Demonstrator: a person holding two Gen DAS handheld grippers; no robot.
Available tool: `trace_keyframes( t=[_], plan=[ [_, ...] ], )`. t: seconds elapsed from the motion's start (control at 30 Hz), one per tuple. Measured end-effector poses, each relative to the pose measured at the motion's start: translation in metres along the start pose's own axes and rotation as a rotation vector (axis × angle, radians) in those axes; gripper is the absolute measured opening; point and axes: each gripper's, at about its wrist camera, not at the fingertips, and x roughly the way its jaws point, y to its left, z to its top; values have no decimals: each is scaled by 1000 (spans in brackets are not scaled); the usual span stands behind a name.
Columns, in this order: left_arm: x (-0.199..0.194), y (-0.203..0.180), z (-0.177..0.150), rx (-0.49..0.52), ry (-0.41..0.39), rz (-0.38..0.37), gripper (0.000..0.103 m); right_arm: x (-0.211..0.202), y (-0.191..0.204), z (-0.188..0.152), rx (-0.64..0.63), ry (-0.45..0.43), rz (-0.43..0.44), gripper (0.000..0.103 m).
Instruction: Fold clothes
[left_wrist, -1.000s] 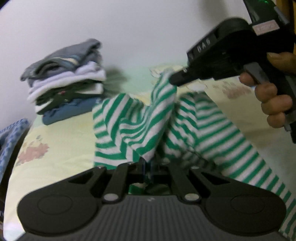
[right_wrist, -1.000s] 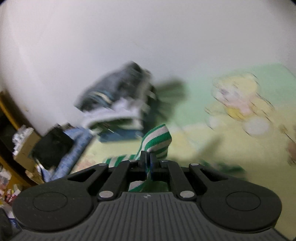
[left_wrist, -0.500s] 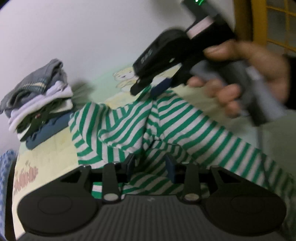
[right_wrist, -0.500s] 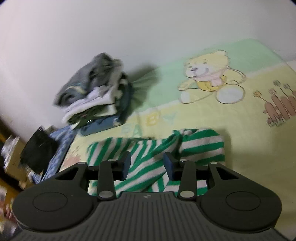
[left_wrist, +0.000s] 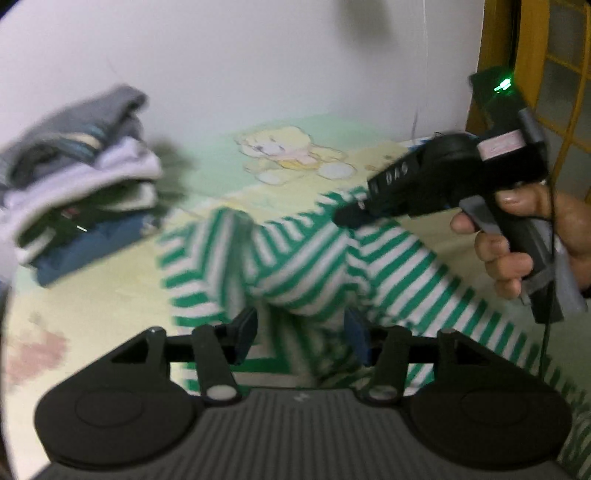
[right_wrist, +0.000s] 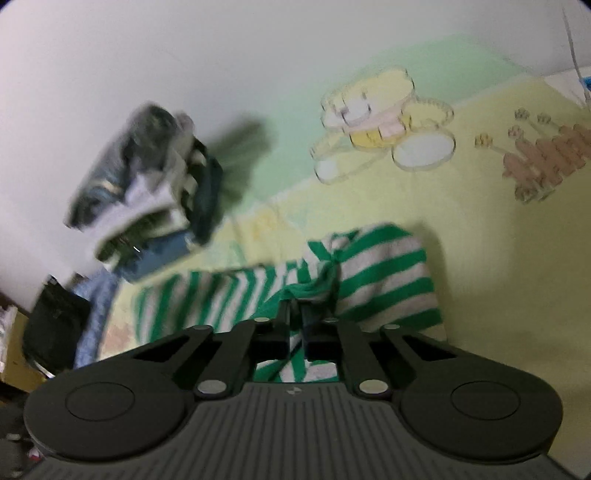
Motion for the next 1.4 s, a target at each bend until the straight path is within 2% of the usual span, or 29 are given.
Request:
trace_keyframes(
  t=[0.1, 0.13, 0.17, 0.2, 0.23, 0.3, 0.33, 0.37, 0.4, 0.43, 0.47, 0.53, 0.57, 0.7, 0.83, 0.9, 0.97, 1.0, 1.03, 1.07, 1.1, 1.17, 1.23, 1.27, 1.3, 1.33, 1.4],
  plan=[
    [19, -11, 3, -28, -10, 11, 58, -12, 4, 2, -53, -41, -31, 4],
    [26, -14, 4, -42, -10, 27, 54, -14, 5, 3, -64, -51, -49, 4],
    [32, -14, 5, -58, 1, 31, 49, -15, 4, 4, -59, -54, -57, 4],
    [37, -15, 6, -74, 11, 35, 34, -15, 1, 5, -41, -52, -54, 4],
    [43, -16, 7, -89, 22, 37, 23, -15, -2, 6, -23, -50, -52, 4],
    [45, -23, 8, -92, 22, 26, 15, -14, -6, 8, 13, -43, -44, 14],
    [45, -27, 8, -82, 14, 28, 13, -13, -6, 8, 27, -46, -53, 19],
    [44, -33, 7, -63, 3, 27, 12, -11, -7, 8, 38, -50, -63, 31],
    [43, -38, 8, -43, -3, 27, 12, -9, -6, 9, 38, -59, -76, 40],
    [43, -43, 9, -23, -9, 27, 12, -7, -5, 9, 30, -71, -84, 41],
    [42, -49, 9, -4, -16, 27, 12, -4, -4, 8, 14, -77, -89, 40],
    [38, -58, 11, 29, -34, 17, 8, 0, 1, 8, -29, -72, -118, 19],
    [36, -62, 12, 44, -45, 8, 8, 1, 3, 8, -53, -69, -138, 5],
    [29, -77, 12, 83, -72, -18, 8, -15, 12, 11, -127, -125, -133, 4],
    [52, -86, 12, 56, -19, -48, 8, -12, 17, 21, -187, -151, -148, 4],
    [64, -93, 10, 57, 11, -57, 9, 3, 15, 20, -219, -131, -205, 3],
    [64, -98, 6, 91, 20, -60, 10, 19, 14, 14, -277, -104, -299, 3],
    [58, -97, 4, 110, 11, -62, 12, 19, 11, 12, -271, -97, -301, 4],
    [49, -92, 2, 118, -1, -73, 21, 19, 8, 9, -265, -89, -304, 4],
    [40, -86, 1, 125, -14, -82, 31, 16, 4, 7, -252, -88, -298, 9],
    [30, -76, 0, 122, -26, -85, 42, 5, 1, 8, -226, -101, -274, 22],
    [10, -53, 0, 110, -59, -72, 41, -17, -6, 8, -187, -115, -204, 43],
    [-5, -24, 3, 85, -85, -21, 41, -39, -11, 6, -158, -112, -124, 43],
    [-7, -10, 8, 65, -92, 8, 40, -45, -11, 2, -150, -80, -84, 43],
    [-6, 5, 13, 42, -95, 36, 36, -50, -13, -2, -139, -48, -49, 43],
    [-3, 19, 20, 16, -92, 57, 27, -52, -15, -9, -120, -17, -25, 43],
    [12, 36, 32, -32, -86, 80, 27, -55, -18, -23, -83, 42, 17, 43]
  ],
)
